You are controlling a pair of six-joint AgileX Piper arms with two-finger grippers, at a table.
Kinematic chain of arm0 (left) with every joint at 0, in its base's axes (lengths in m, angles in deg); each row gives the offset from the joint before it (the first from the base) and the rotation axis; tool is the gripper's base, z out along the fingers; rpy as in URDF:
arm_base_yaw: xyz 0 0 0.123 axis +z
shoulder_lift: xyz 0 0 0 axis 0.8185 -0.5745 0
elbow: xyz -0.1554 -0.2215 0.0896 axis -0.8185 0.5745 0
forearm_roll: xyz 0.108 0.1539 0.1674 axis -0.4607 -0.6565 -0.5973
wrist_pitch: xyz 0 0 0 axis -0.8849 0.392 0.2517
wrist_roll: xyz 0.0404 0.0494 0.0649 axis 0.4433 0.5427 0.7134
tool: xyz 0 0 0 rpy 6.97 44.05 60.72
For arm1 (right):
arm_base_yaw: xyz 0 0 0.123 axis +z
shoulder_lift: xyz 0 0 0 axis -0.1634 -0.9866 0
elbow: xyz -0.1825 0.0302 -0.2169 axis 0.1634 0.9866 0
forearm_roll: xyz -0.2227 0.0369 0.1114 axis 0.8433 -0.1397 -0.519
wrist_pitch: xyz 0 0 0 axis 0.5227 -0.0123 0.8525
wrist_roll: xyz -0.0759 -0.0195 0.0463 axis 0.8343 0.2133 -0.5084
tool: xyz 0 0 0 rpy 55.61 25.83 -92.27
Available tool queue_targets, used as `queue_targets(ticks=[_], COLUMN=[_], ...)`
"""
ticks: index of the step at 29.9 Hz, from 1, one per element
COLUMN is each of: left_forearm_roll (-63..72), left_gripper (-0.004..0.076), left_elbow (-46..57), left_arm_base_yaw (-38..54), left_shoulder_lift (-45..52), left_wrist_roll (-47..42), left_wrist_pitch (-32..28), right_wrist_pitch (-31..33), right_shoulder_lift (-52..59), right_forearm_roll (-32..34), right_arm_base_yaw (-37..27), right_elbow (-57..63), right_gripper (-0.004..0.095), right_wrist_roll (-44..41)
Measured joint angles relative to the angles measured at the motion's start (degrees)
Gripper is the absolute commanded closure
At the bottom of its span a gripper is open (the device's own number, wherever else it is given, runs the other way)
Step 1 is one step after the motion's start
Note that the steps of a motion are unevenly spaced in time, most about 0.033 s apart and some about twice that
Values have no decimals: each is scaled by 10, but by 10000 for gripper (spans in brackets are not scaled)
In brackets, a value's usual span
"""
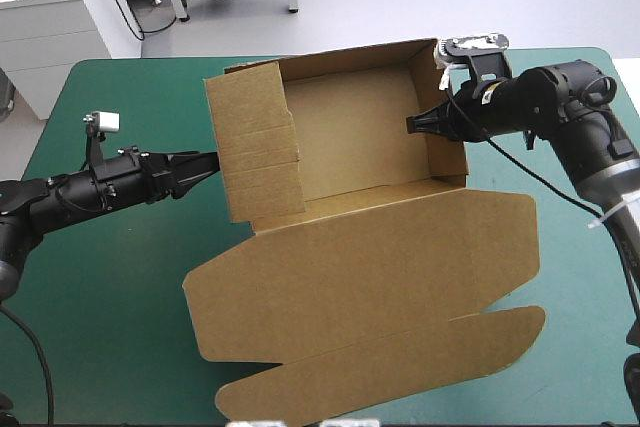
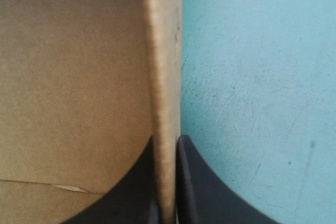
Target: Fold the box
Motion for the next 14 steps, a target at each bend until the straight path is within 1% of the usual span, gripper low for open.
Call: queue_targets(ticks=[8,14], left_forearm_roll=[39,43], left_gripper=[106,106], left_elbow=[0,0], left_arm_base_yaw=[-11,-28], left_shoulder_lift=[1,1], left_wrist_roll=[2,2], left_wrist_pitch=[9,10], right_wrist_pitch=[-4,-5], right_shoulder_lift=[-2,-2], right_forearm_roll=[9,15], right_arm_base_yaw=[0,0], right_elbow=[0,0], right_gripper=[912,912], right_wrist_roll=[0,-4])
